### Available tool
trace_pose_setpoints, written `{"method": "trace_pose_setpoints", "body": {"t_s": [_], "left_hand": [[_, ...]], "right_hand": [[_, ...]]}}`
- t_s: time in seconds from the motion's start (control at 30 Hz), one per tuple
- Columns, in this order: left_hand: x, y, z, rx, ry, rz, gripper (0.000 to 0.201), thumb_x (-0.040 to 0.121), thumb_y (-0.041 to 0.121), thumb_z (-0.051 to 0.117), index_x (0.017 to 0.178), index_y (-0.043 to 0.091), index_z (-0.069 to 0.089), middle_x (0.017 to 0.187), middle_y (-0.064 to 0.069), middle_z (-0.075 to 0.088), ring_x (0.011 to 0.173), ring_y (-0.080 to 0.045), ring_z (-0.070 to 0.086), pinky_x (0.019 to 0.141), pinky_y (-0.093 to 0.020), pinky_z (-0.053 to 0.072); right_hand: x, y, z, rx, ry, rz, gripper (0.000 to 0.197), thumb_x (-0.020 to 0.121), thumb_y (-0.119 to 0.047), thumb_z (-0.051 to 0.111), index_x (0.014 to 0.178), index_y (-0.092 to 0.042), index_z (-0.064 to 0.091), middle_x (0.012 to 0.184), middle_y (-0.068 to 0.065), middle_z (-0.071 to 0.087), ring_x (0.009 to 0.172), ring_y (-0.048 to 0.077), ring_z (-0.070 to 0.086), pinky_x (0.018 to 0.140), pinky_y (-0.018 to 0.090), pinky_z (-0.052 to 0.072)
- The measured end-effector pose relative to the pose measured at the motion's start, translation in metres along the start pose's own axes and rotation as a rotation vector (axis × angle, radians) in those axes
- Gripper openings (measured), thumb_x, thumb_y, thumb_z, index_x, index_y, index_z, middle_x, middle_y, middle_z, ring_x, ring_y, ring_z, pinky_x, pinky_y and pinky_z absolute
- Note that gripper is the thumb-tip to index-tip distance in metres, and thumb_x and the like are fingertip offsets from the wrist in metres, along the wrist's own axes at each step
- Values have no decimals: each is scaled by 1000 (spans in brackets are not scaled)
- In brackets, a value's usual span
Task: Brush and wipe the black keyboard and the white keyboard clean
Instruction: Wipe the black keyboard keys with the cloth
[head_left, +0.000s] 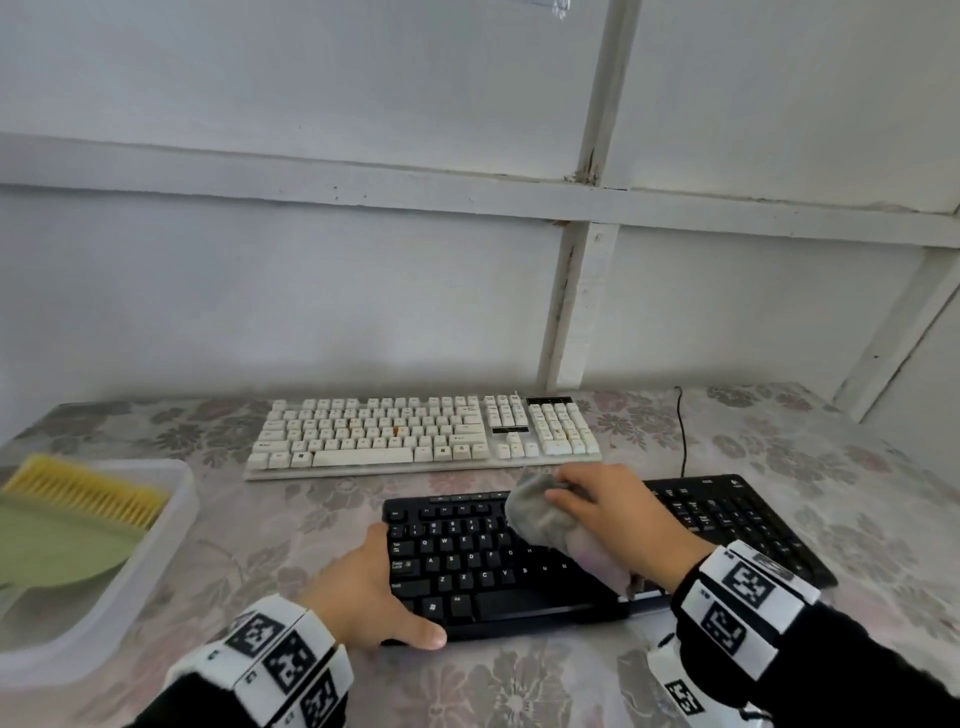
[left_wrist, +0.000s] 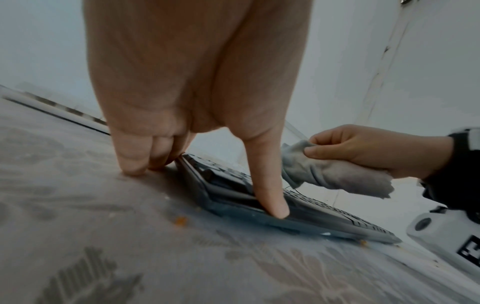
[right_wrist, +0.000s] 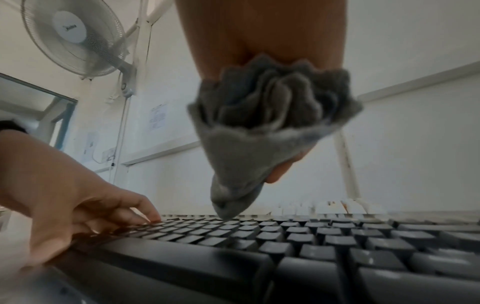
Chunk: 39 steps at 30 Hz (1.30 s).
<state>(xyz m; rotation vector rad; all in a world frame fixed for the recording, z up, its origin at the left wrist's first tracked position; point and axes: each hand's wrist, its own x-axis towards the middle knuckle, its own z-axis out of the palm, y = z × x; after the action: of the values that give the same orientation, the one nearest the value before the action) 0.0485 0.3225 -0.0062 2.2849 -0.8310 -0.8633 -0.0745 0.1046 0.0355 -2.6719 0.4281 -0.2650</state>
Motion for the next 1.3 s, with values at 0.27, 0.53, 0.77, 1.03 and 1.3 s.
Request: {"method": "trace_pose_setpoints", "body": {"t_s": [0.27, 0.53, 0.77, 1.03, 1.3], "left_hand": [[5, -11, 2, 42, 17, 64, 100, 58, 44, 84, 135, 20, 23, 119, 10, 51, 112, -12, 51, 97, -28, 44], [5, -13, 4, 10, 28, 68, 100, 60, 40, 85, 136, 19, 23, 121, 7, 52, 112, -13, 51, 97, -27, 44], [2, -11, 3, -17, 38, 101, 99, 60, 36, 85, 136, 19, 24, 122, 8, 51, 113, -12, 50, 97, -25, 42], [-2, -7, 3, -12, 45, 81, 98, 63, 32, 84, 138, 20, 22, 124, 7, 50, 114, -13, 49, 97, -25, 43], [-1, -8, 3, -20, 49, 64, 101, 60, 35, 85, 139, 20, 23, 124, 8, 52, 114, -12, 50, 98, -26, 43]], "right_hand": [[-7, -13, 12, 141, 74, 81, 32, 93, -4, 45, 109, -29, 56, 86, -2, 62, 79, 11, 59, 74, 21, 46], [-6, -14, 11, 17, -32, 59, 39, 99, -19, 41, 137, -13, 44, 133, 1, 49, 113, 4, 43, 96, 9, 26], [-7, -17, 19, -98, -184, 28, 67, 93, -24, 54, 149, -13, 19, 143, -3, 26, 126, 8, 35, 100, 8, 16], [-7, -22, 23, -93, -294, 187, 42, 91, -42, 52, 119, -10, 51, 114, -4, 35, 99, 10, 44, 87, 19, 34], [-1, -27, 28, -222, -280, 122, 16, 94, -22, 48, 106, -12, 53, 108, 4, 50, 99, 18, 50, 75, 19, 36]]}}
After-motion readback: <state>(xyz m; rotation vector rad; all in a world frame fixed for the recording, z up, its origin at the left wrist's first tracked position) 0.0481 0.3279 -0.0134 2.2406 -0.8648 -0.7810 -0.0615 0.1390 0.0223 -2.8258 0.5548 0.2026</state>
